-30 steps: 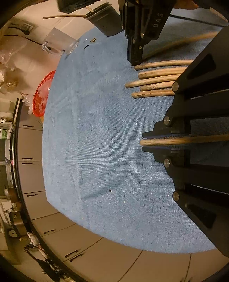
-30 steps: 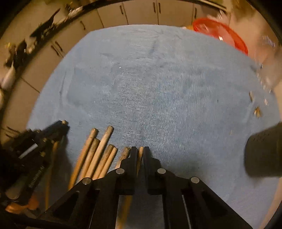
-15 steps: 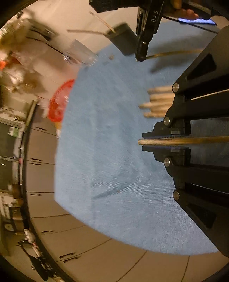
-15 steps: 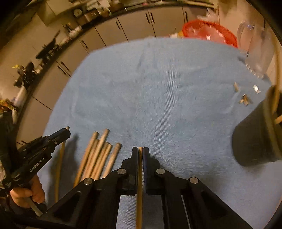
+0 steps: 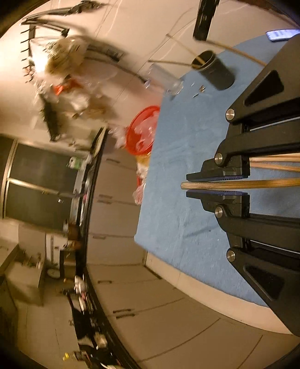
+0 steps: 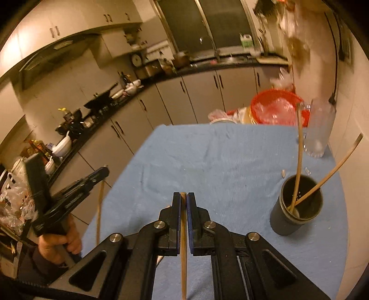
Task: Organize utensils
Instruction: 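Lift the right tool's chopstick into the black cup and open while the left tool drops its own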
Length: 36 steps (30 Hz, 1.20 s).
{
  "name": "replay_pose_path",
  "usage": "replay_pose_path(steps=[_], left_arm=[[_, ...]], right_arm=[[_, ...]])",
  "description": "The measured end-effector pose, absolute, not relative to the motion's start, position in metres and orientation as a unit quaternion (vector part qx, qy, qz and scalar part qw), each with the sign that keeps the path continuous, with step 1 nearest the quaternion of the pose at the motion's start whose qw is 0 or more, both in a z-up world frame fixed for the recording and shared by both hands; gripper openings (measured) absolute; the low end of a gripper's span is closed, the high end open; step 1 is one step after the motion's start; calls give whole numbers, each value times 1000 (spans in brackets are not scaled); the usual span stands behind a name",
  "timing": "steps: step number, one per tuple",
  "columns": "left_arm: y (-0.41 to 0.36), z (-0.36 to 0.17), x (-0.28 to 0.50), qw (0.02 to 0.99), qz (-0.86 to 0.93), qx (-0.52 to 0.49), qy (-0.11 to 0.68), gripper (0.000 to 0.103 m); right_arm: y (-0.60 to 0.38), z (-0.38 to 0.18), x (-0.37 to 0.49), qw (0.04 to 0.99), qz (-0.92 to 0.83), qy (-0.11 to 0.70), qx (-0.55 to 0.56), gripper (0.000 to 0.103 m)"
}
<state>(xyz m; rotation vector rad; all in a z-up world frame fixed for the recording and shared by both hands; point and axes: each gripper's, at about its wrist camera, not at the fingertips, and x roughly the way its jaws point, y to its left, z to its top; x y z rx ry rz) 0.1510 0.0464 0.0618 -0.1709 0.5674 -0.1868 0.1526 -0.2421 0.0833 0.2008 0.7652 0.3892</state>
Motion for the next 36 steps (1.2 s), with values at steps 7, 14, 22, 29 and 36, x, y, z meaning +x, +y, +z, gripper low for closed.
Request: replay_pose_path(steps=[7, 14, 22, 29, 36], left_arm=[[59, 36, 155, 955, -63, -119, 264, 6], [67, 39, 152, 959, -43, -122, 253, 6], [60, 69, 143, 963, -61, -115, 235, 6], [43, 66, 135, 970, -60, -69, 225, 6], [41, 52, 108, 968, -69, -52, 233, 6]], right_arm=[[-240, 100, 134, 909, 200, 352, 96, 3], [-239, 111, 133, 911, 205, 346, 92, 3], [-243, 116, 136, 913, 205, 340, 90, 3], [-245, 121, 135, 916, 201, 337, 89, 3], [-243, 120, 131, 913, 205, 340, 89, 3]])
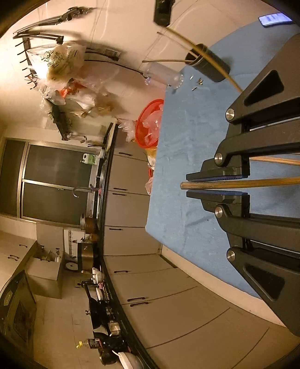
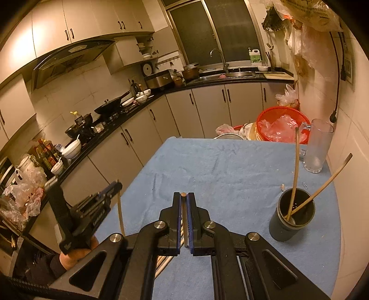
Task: Organize utensils
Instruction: 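Lift the right tool's chopstick into the black cup and open while the left tool drops its own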
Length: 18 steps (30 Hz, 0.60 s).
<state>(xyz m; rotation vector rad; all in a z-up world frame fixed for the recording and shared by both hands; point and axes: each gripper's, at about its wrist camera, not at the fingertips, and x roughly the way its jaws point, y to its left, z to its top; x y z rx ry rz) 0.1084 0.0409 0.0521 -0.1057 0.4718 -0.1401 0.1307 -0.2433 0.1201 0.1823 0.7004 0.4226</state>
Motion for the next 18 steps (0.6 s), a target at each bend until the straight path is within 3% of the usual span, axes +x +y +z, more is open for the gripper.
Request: replay_pose_path(steps=[7, 18], left_arm=[[53, 70, 94, 968, -71, -58, 234, 6], [26, 107, 131, 969, -99, -84, 211, 6]], right_arm=[[-243, 120, 133, 913, 209, 339, 87, 3], [-254, 133, 133, 921, 196, 328, 80, 3]])
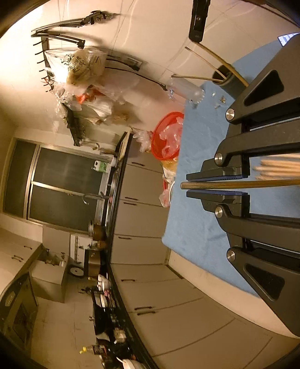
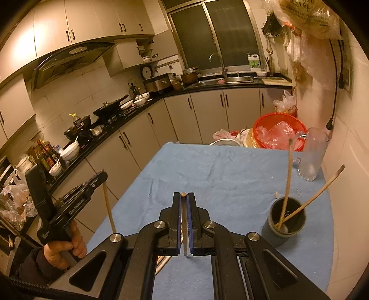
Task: Organize utensils
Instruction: 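Lift the right tool's chopstick into the black cup and open while the left tool drops its own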
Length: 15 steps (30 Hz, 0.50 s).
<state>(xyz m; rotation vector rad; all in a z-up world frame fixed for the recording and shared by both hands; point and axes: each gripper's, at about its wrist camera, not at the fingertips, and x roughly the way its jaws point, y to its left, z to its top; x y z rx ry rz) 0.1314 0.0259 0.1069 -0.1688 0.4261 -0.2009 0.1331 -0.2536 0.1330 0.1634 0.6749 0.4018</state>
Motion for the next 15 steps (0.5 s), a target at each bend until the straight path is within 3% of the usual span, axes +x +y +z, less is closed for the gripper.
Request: replay_pose_path(steps=[15], left_arm=[[-98, 144, 212, 963, -182, -97, 174, 6]], right_arm=[[-331, 194, 143, 943, 119, 301, 80, 3]])
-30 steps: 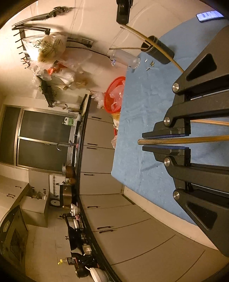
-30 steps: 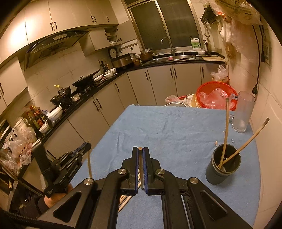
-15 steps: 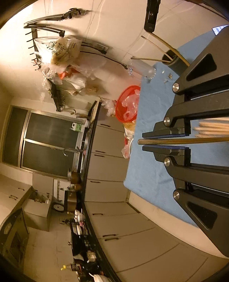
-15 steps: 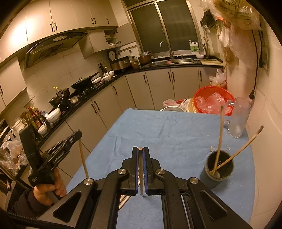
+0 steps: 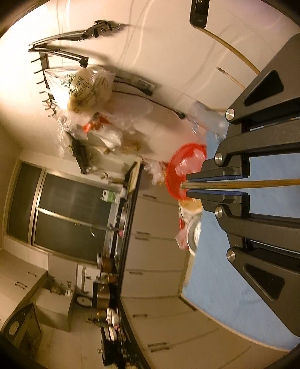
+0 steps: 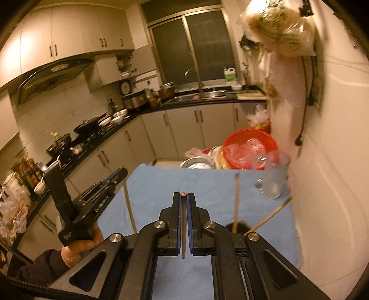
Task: Organize utensils
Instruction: 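Lift the right tool's chopstick into the black cup and open while the left tool drops its own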
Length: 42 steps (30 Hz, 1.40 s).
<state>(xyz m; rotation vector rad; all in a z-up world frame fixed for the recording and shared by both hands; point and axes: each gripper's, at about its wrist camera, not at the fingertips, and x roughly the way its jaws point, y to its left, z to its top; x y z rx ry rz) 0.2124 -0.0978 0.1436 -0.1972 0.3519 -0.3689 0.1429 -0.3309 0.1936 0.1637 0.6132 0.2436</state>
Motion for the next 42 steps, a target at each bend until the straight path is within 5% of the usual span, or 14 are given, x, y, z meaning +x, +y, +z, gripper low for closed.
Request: replay_pose_path(steps=[12, 36, 38, 40, 42], left_arm=[[-228, 188, 241, 951, -273, -85, 119, 6], [-250, 87, 240, 933, -281, 1, 223, 9], [-245, 87, 237, 932, -284, 2, 228, 15], [-239, 88, 234, 931, -281, 2, 231, 43], [-232, 90, 229, 933, -278, 2, 228, 51]], right_arm=[[-384, 236, 143, 957, 59, 270, 85, 3], [-423, 145, 165, 933, 28, 336, 130, 4], [-421, 142, 164, 932, 26, 338, 131, 4], [-421, 140, 164, 932, 25, 336, 133, 7], [-421, 139, 163, 933, 18, 335, 132, 21]])
